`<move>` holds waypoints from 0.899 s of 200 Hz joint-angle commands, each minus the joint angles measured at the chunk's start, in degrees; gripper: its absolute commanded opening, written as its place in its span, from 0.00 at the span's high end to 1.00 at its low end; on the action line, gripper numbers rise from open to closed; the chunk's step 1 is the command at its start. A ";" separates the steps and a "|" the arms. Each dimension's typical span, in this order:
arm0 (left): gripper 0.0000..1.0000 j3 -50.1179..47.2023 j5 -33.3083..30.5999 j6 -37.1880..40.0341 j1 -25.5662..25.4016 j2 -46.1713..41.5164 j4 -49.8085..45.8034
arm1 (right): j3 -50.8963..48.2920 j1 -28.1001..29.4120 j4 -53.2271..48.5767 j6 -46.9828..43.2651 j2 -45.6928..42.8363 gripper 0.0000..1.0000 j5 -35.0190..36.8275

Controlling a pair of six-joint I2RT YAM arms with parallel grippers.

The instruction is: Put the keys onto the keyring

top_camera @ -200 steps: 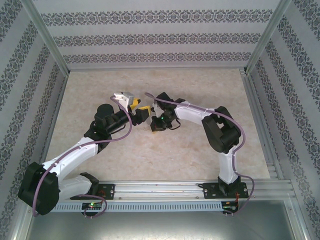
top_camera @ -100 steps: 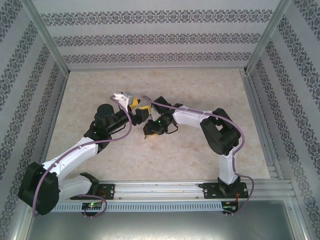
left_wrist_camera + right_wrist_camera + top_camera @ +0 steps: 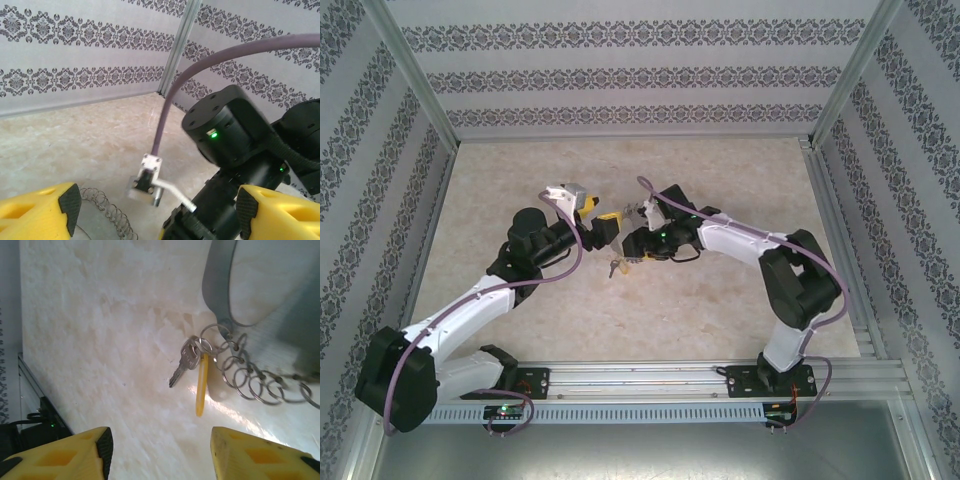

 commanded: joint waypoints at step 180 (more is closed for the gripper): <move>0.00 -17.01 -40.37 26.22 10.43 -8.92 6.89 | -27.86 -24.12 26.17 -16.03 -36.76 0.02 52.37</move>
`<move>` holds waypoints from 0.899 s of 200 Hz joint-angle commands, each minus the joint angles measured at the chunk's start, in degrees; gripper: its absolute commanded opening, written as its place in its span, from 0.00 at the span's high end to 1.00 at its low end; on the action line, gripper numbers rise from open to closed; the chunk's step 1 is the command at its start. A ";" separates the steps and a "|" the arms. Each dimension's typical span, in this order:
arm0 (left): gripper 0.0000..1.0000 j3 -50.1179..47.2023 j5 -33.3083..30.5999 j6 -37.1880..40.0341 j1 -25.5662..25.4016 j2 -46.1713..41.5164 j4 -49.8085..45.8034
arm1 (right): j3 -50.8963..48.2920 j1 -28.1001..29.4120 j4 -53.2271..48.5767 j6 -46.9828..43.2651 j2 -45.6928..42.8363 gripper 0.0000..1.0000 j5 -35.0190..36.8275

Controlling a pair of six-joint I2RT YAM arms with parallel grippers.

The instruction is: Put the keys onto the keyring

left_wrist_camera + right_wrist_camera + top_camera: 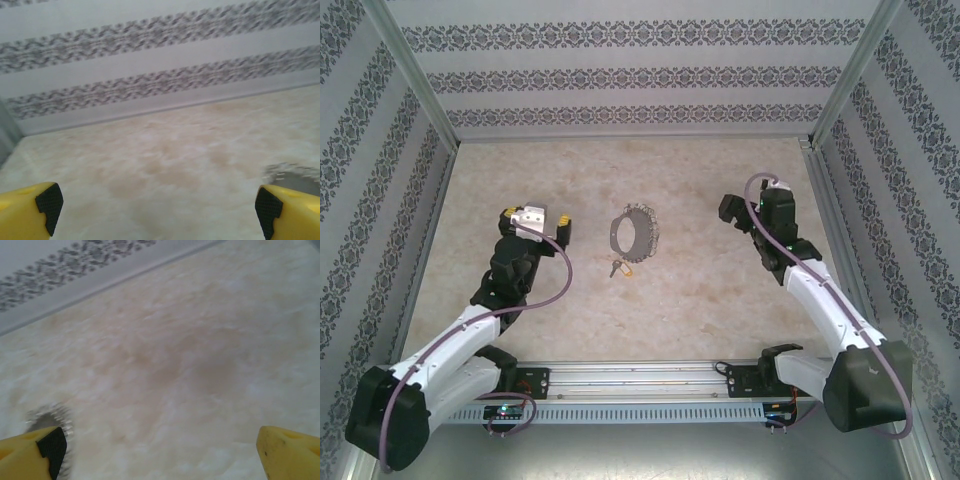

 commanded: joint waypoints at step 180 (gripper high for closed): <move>0.00 0.07 17.28 -5.44 19.12 37.75 24.83 | -19.17 -7.96 53.91 -22.77 22.23 0.02 -3.97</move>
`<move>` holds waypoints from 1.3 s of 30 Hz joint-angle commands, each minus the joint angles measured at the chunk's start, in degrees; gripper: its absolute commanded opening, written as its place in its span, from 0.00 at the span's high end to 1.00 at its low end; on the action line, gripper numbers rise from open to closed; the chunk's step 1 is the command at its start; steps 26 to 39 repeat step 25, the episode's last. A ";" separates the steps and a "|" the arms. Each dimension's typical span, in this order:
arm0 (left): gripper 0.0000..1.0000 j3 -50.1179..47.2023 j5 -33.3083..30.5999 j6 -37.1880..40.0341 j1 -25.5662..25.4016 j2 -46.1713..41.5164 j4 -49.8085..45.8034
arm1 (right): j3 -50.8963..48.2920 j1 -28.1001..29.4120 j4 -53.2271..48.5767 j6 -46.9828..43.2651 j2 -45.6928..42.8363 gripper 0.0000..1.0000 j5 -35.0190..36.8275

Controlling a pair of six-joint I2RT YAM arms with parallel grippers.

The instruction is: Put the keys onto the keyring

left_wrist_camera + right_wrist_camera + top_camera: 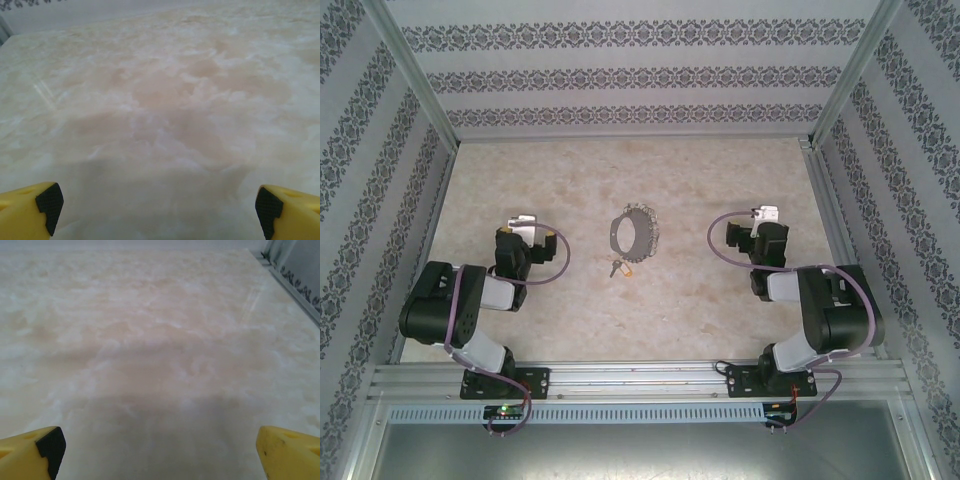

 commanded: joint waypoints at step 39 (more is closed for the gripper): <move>0.00 4.97 5.06 -4.56 3.73 0.26 -4.73 | 0.98 -0.33 3.27 -1.20 -0.92 0.02 -3.90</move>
